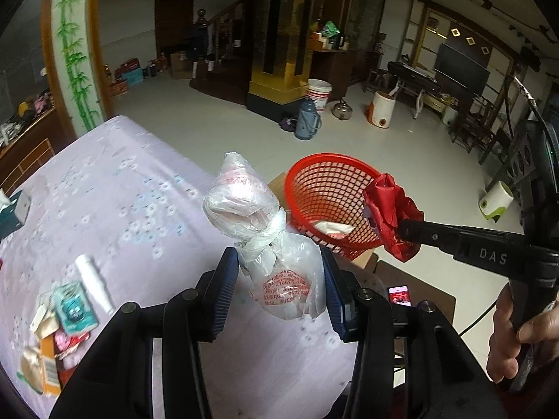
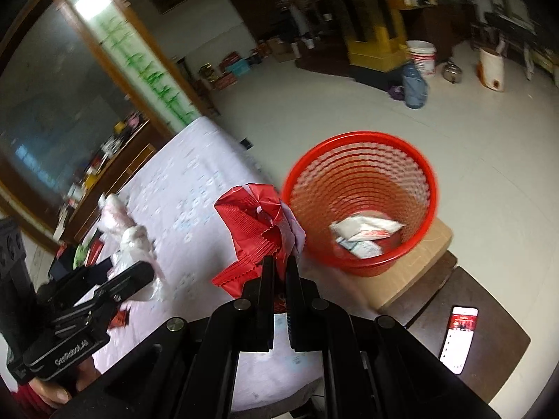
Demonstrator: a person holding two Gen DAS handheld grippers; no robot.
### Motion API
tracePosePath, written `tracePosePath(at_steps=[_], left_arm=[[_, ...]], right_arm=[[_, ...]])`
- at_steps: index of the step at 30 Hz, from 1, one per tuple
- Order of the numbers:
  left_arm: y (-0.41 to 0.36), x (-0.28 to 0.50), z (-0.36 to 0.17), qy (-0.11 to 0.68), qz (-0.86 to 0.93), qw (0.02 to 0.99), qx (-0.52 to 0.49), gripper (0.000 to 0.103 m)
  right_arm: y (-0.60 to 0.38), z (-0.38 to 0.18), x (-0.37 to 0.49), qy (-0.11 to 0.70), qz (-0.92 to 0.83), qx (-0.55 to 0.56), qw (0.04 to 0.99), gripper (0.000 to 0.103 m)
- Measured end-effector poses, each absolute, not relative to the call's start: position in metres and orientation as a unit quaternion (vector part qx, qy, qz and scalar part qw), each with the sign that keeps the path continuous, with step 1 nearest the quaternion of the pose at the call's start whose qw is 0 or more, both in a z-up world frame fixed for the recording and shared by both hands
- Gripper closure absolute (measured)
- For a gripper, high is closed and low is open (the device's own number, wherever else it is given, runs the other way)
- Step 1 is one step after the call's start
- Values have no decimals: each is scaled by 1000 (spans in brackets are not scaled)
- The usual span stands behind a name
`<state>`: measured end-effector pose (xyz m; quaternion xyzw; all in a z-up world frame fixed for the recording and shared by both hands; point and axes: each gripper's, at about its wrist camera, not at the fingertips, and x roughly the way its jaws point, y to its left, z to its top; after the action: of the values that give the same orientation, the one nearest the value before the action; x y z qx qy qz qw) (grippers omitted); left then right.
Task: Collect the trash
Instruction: 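Carry both bags over the red basket and open both tools to drop them, then move both open tools back over the table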
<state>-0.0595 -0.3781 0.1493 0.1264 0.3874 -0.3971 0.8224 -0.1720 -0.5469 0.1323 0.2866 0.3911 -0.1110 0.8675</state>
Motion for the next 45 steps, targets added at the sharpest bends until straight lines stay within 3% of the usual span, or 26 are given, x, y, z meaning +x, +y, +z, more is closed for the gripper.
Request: tracePosePath(at_steps=[23, 25, 27, 29, 45], left_arm=[[-512, -35, 128, 402, -453, 783, 145, 55], [-517, -31, 127, 406, -450, 783, 143, 52], [-518, -28, 129, 408, -445, 785, 138, 46], [-518, -29, 133, 405, -447, 787, 133, 43], [-471, -52, 152, 385, -413, 816, 125, 41]], right_arm=[[-654, 130, -144, 383, -161, 308, 856, 96], [-659, 129, -138, 387, -163, 301, 856, 93], [-663, 128, -135, 387, -162, 304, 855, 70], [-666, 131, -134, 381, -162, 308, 857, 54], [-617, 131, -130, 409, -128, 272, 862, 53]])
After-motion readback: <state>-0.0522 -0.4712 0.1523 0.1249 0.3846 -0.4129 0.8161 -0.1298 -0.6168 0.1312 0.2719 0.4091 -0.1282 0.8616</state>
